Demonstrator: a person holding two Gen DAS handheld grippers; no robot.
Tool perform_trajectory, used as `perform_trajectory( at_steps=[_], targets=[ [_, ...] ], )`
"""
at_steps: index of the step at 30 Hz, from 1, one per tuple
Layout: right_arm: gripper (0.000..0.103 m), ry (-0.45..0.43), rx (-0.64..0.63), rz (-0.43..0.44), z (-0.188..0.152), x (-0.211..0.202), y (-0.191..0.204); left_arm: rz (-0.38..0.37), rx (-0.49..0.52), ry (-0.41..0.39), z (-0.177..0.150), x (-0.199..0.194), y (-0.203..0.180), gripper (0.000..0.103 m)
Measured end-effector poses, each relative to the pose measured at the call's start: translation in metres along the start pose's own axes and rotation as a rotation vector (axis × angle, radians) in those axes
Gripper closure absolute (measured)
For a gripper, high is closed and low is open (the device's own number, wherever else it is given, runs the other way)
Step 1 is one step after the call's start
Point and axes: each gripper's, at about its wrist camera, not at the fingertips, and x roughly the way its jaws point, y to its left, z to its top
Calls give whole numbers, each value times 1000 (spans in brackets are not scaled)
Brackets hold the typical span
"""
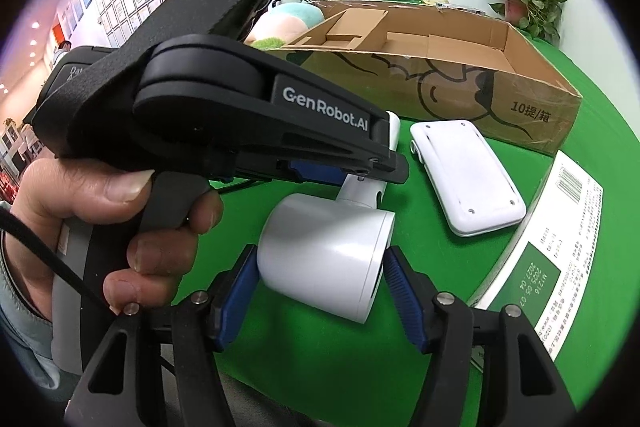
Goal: Organize objects
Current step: 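Close the left gripper around the white hair dryer handle, then lift the hair dryer with the left gripper and carry it over the open box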
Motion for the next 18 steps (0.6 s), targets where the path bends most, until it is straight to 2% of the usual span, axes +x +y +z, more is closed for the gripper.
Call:
perform_trajectory(
  at_steps=[8,18],
  targets=[
    [41,-30,-33,-10,-2,-4,7,19,23,-23,-7,-6,-4,72],
    [42,-86,-26,-31,4,-10,0,39,92,-78,1,-24,-32,73]
  ],
)
